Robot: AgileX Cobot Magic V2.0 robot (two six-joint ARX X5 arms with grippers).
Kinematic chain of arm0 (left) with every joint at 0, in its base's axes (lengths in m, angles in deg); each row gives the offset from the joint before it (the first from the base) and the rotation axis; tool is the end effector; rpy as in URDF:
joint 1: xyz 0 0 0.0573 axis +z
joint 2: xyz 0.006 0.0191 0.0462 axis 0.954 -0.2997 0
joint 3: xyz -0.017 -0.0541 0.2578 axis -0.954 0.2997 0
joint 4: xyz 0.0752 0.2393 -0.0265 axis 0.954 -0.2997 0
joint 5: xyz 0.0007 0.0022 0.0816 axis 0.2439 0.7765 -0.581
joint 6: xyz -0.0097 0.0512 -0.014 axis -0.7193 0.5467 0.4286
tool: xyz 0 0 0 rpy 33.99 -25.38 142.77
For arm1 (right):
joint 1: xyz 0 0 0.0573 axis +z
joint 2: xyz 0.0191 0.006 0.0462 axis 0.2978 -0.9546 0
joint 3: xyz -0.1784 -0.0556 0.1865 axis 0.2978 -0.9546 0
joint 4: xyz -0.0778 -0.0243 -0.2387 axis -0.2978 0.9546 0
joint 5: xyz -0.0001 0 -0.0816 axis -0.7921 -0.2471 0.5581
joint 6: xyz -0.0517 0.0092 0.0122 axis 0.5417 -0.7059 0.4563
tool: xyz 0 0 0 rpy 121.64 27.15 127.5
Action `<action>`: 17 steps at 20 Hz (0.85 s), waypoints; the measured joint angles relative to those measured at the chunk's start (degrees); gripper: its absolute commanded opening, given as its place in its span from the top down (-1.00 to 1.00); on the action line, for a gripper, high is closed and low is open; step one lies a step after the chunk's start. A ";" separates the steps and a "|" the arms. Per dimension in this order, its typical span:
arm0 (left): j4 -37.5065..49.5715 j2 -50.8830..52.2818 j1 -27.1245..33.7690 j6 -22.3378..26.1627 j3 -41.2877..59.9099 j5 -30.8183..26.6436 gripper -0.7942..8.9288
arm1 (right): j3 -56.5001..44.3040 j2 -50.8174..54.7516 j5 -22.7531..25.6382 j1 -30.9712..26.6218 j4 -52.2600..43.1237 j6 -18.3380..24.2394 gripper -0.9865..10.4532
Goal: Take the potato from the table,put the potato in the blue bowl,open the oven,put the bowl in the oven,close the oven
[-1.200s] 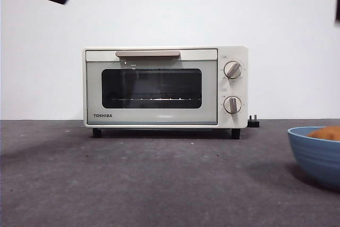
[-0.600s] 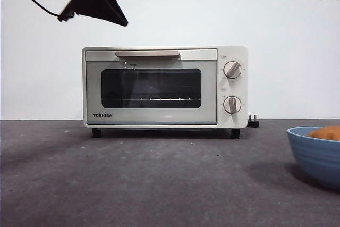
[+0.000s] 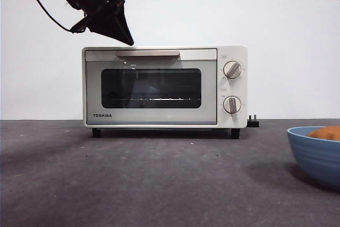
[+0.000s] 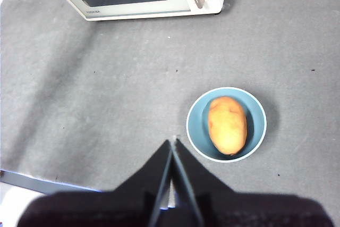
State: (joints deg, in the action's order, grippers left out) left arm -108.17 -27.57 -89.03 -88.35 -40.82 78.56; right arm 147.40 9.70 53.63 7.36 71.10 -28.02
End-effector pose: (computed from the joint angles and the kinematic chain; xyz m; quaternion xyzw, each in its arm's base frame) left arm 0.3918 -0.1264 0.3284 -0.0456 0.3566 -0.2828 0.8893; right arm 0.0435 0.0218 0.3846 0.1058 0.3548 0.1650 0.9142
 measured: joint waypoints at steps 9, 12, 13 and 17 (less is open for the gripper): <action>0.24 -2.29 -0.28 2.27 -0.81 -0.28 0.85 | 0.02 0.02 0.02 0.00 1.14 -0.46 0.84; -0.46 -2.29 -0.59 2.47 -0.94 -0.31 0.85 | 0.00 0.02 0.00 0.00 1.29 -0.79 0.84; -1.27 -2.29 -0.68 2.47 -1.18 -0.44 0.85 | 0.02 0.02 0.02 0.00 1.29 -0.87 0.84; -5.97 -1.77 -2.08 3.32 -1.92 -4.39 0.85 | 0.02 0.02 0.09 0.00 1.29 -0.87 0.84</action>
State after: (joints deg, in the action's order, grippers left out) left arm -114.14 -29.34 -91.11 -85.03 -42.74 74.17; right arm 147.42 9.72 53.72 7.36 72.39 -28.90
